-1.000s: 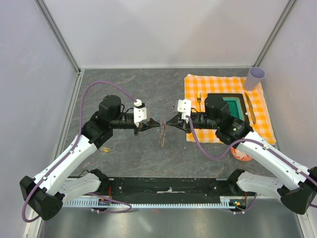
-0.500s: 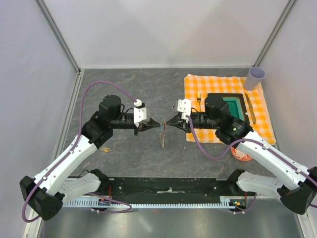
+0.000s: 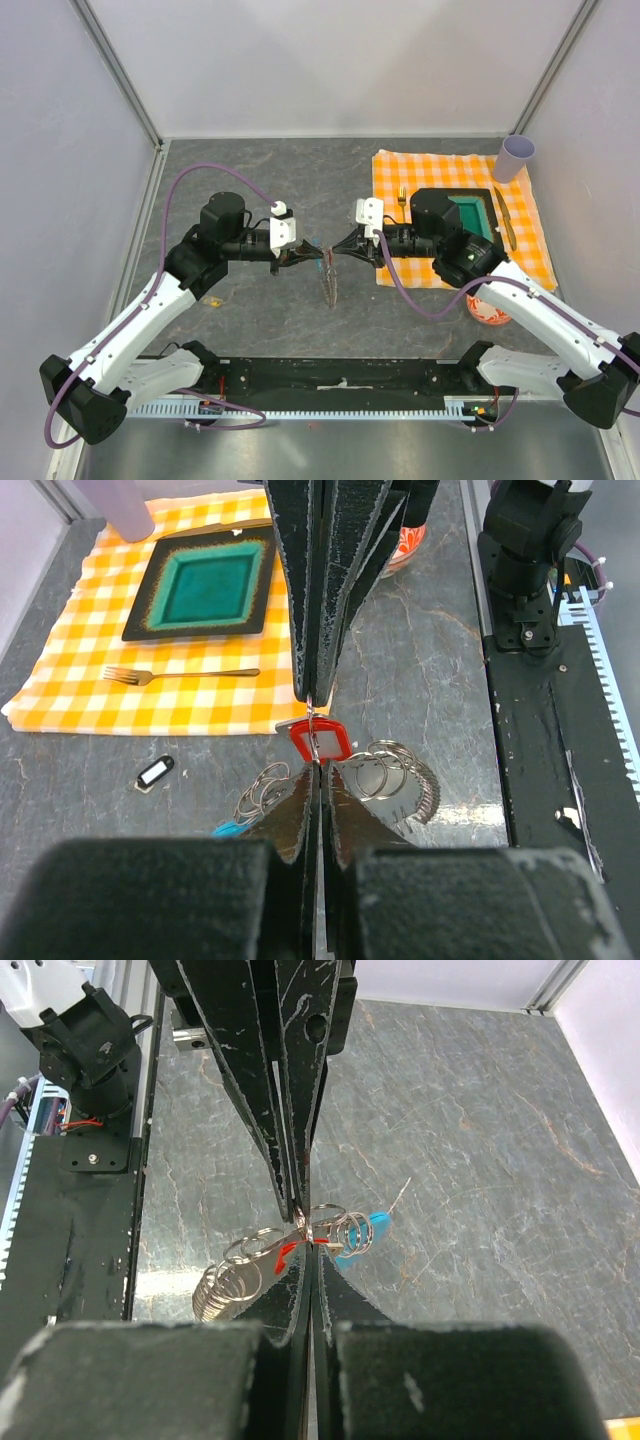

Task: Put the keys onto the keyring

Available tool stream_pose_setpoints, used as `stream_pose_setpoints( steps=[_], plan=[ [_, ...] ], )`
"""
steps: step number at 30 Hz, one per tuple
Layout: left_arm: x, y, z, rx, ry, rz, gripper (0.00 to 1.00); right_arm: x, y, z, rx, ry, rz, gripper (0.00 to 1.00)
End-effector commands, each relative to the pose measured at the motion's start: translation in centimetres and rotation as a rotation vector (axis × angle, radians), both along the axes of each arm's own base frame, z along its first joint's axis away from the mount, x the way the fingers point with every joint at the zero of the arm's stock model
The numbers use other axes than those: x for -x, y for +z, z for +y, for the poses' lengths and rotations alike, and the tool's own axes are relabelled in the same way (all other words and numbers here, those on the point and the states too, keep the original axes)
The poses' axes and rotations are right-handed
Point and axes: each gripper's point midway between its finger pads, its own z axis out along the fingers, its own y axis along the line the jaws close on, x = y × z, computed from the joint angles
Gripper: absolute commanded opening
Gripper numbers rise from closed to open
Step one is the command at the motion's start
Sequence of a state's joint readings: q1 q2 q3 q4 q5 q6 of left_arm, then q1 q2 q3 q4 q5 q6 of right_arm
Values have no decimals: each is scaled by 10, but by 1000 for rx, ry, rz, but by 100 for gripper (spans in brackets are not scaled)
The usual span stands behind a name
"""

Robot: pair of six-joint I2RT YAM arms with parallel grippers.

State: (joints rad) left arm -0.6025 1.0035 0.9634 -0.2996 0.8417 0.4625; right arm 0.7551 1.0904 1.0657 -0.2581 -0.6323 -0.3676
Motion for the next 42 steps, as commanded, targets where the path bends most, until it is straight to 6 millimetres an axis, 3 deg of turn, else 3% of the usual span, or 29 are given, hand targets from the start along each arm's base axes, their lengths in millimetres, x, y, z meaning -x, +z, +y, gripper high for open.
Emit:
stream_pose_setpoints(
  steps=[1,42],
  plan=[
    [4,28,-6,61,-50,-81,2,2,20,7,-38,35,-13,0],
    [1,12,-16,26,-68,-8,2,-1,8,21,-21,64,33,0]
  ],
)
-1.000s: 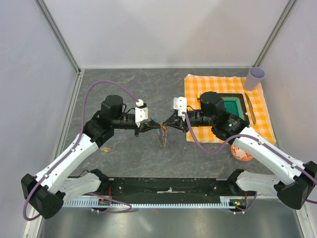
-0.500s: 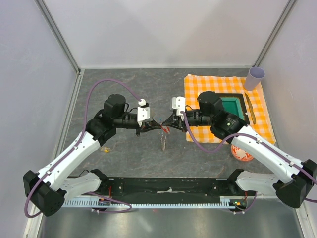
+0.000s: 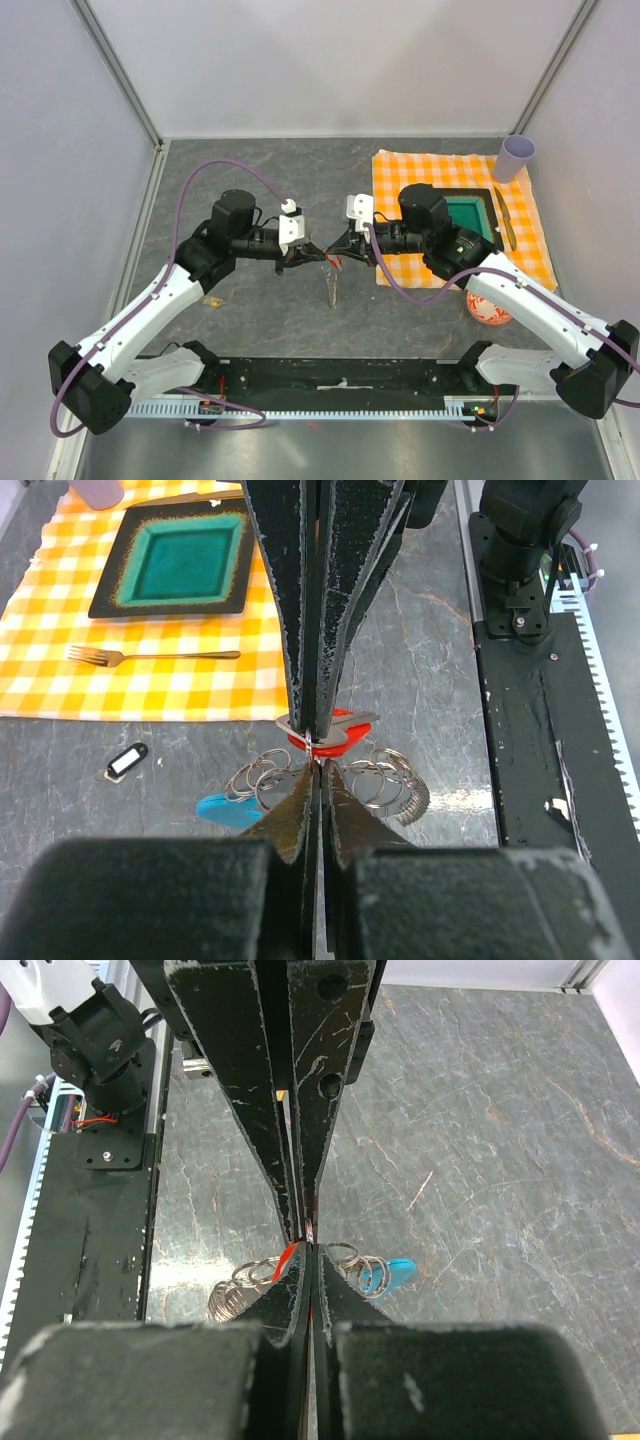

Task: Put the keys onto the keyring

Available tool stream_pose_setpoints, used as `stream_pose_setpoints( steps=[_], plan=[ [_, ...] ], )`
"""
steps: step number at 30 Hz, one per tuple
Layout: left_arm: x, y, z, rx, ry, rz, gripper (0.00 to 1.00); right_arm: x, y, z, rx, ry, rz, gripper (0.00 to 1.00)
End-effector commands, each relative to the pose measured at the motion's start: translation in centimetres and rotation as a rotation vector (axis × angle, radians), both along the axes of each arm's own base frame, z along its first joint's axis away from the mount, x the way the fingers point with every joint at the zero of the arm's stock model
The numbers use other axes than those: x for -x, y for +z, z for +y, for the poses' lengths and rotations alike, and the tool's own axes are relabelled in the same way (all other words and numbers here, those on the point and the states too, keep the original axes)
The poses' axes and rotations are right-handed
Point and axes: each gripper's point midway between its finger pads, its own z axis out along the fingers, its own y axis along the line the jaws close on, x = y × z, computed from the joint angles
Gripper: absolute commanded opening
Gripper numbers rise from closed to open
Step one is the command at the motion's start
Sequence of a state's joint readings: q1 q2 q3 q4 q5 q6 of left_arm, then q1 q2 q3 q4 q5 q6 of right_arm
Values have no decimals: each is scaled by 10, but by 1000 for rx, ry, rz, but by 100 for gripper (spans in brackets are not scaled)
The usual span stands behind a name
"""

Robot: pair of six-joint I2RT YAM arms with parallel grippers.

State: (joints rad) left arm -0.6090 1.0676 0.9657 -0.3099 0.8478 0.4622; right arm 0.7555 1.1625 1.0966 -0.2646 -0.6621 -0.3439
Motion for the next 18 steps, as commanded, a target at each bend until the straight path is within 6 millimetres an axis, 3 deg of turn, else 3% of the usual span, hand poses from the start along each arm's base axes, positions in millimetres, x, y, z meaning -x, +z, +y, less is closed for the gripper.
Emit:
stream_pose_setpoints(
  steps=[1,18],
  plan=[
    [5,31,-9,67,-56,-68,2,3,18,9,-45,40,-27,0],
    [7,35,-10,78,-57,-65,2,6,8,20,-57,57,7,0]
  ],
)
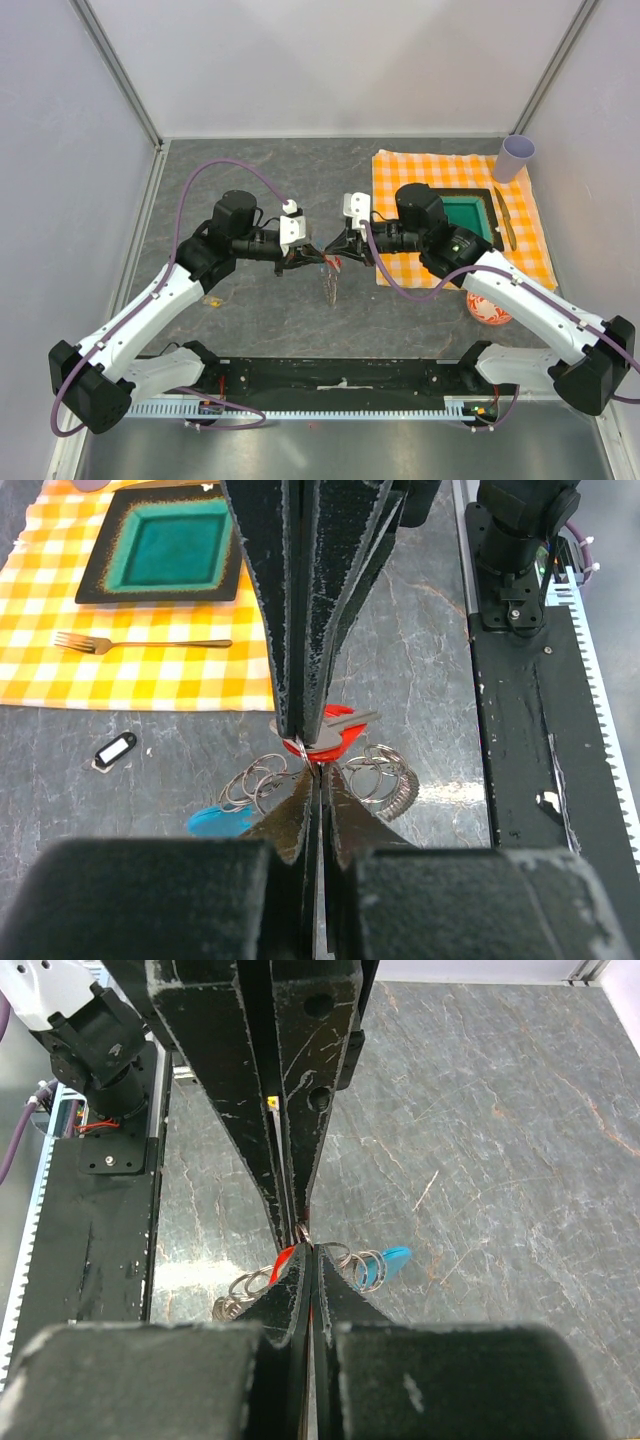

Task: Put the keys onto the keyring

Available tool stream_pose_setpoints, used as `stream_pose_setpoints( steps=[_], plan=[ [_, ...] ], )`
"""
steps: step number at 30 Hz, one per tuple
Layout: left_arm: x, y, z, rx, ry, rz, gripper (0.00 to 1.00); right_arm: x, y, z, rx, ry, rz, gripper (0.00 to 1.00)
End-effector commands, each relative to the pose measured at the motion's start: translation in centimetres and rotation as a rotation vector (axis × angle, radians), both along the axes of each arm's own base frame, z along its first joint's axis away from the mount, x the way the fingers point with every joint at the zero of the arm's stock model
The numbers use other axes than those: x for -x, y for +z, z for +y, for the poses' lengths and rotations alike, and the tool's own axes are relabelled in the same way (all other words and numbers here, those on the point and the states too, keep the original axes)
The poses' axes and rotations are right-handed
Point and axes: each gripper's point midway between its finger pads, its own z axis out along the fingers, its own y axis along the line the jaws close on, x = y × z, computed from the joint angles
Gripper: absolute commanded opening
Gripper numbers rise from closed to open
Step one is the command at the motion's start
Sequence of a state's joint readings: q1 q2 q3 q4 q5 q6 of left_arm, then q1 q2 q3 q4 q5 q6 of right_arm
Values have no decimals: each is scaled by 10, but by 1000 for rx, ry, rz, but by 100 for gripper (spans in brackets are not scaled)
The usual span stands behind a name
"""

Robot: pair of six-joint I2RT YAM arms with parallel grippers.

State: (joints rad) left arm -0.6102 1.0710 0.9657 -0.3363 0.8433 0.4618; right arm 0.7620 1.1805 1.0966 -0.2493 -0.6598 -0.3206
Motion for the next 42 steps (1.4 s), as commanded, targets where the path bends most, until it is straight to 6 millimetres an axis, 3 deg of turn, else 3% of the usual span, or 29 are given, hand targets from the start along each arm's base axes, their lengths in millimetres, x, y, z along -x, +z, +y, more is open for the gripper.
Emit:
stream_pose_setpoints(
  steps=[1,42],
  plan=[
    [5,41,-12,98,-61,-91,2,6,12,16,-60,56,-19,0],
    [-4,49,-5,117,30,-147,2,3,9,8,-68,-25,-16,0]
  ],
)
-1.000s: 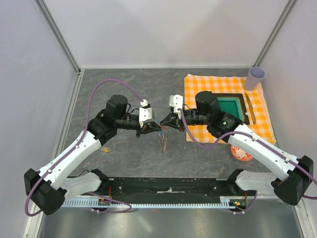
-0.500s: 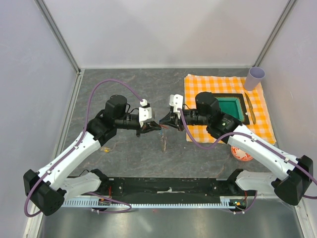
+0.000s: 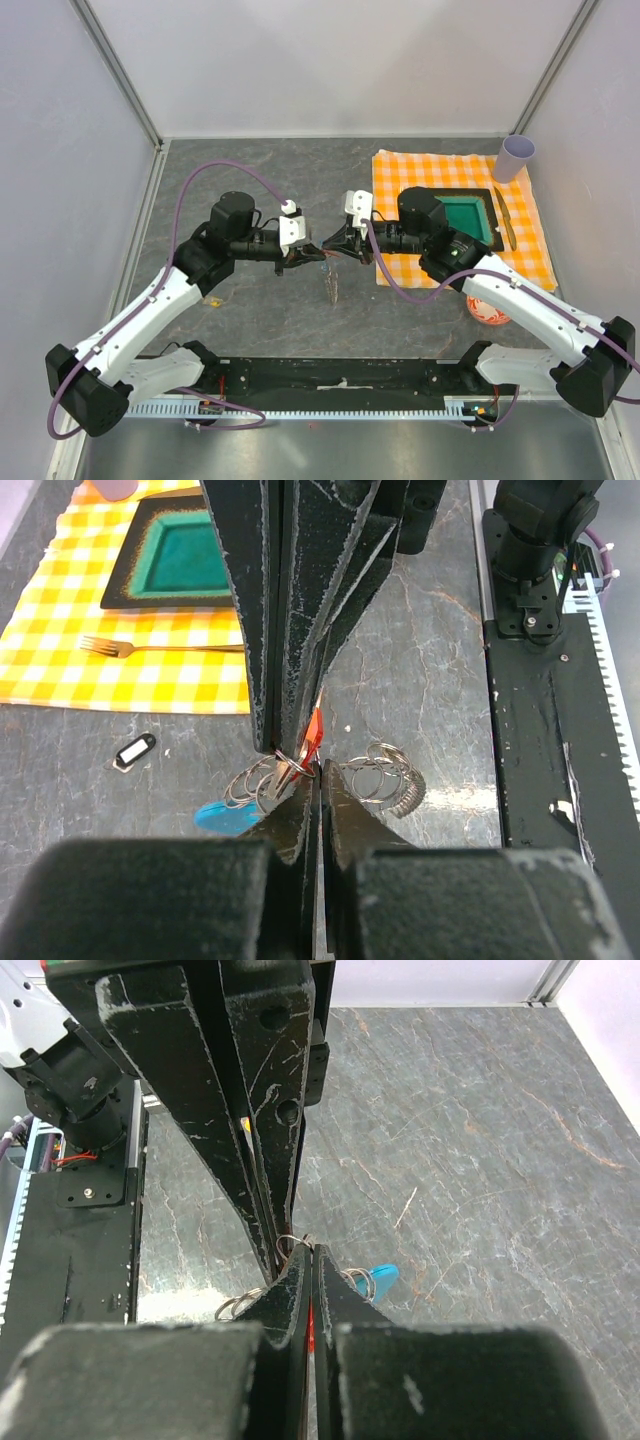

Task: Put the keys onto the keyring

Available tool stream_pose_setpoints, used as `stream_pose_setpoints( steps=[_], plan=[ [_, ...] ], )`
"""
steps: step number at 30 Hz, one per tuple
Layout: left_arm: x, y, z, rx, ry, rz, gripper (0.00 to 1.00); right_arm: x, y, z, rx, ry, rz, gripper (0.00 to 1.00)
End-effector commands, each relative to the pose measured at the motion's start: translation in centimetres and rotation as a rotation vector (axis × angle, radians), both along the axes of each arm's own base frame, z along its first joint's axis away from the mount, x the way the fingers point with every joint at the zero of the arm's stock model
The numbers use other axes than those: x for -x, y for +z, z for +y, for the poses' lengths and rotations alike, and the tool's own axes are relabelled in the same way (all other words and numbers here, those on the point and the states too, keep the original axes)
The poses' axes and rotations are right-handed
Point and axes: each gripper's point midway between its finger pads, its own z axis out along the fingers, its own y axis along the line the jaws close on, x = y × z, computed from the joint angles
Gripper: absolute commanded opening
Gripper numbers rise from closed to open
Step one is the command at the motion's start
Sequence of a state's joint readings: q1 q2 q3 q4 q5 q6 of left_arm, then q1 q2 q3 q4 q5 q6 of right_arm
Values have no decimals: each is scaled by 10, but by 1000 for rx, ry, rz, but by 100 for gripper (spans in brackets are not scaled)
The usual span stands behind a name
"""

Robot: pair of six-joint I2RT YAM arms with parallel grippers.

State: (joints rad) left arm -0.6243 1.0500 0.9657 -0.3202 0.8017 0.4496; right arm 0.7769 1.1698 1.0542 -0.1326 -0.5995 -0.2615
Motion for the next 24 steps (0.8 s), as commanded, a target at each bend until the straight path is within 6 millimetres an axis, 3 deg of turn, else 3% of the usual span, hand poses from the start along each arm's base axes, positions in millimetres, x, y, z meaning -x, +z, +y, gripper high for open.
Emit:
stream_pose_setpoints(
  steps=[1,18,24],
  plan=[
    [-3,44,-5,109,5,-124,2,10,1,1,-7,28,-1,0],
    [-8,39,-3,95,31,-139,2,-19,13,-39,4,-257,-114,0],
    [-7,40,-2,96,30,-144,2,-14,13,-41,4,-240,-125,0]
  ],
)
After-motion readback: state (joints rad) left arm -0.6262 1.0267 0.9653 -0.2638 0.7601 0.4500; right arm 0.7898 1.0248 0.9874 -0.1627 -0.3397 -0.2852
